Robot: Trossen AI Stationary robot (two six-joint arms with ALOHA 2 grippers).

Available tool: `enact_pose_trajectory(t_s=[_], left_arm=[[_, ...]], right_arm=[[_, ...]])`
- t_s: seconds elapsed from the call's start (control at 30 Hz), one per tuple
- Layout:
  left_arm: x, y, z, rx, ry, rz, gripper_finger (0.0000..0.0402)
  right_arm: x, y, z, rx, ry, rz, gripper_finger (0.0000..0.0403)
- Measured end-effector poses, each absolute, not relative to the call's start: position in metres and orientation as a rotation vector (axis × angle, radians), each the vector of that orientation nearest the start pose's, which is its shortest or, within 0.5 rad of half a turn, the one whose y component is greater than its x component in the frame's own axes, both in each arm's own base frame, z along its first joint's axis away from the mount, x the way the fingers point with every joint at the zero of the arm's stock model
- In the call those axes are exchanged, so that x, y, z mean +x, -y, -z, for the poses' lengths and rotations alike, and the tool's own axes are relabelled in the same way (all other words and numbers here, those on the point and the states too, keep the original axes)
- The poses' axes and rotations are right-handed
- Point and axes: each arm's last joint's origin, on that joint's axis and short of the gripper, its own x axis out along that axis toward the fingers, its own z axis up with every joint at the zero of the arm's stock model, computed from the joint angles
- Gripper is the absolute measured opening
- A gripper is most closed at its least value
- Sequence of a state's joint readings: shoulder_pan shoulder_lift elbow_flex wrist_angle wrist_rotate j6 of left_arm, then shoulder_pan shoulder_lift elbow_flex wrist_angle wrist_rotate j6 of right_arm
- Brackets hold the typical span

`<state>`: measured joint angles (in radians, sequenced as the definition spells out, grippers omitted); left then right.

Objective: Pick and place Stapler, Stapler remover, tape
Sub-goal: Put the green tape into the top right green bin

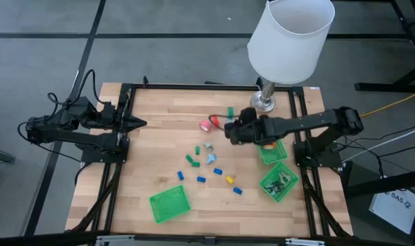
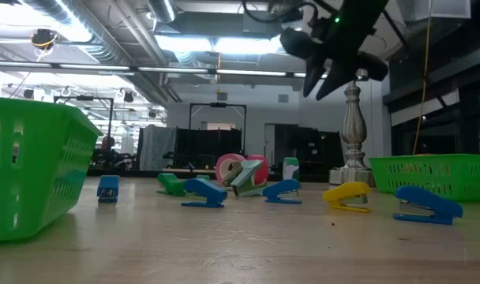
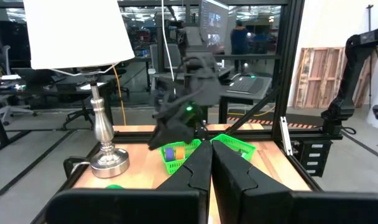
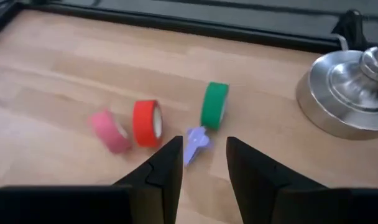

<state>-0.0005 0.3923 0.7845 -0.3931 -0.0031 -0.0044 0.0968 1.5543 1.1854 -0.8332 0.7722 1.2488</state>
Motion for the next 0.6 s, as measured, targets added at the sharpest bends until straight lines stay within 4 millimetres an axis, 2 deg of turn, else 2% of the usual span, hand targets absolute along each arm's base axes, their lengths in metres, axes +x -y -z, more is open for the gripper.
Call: enact_pose_trajectory(t_s=[0.13,0.3,0.6], left_arm=[[0.076,0.0,-0.353,-0.004,-0.001,-0.003,0.0006],[0.076,0.0,-0.353,-0.004,-0.001,-0.002,0.0006],[0.076,0.0,-0.353,-0.004,-0.001,-0.003,0.0006]], right_arm=[[0.299,0.014,-0.253,0.603,-0.541,1.195,0.0128],[0.3,0.031,-0.254,0.61,-0.513,1.229,0.0128],[0.299,0.045,-0.254,0.383,-0.671,1.16,0.0128]])
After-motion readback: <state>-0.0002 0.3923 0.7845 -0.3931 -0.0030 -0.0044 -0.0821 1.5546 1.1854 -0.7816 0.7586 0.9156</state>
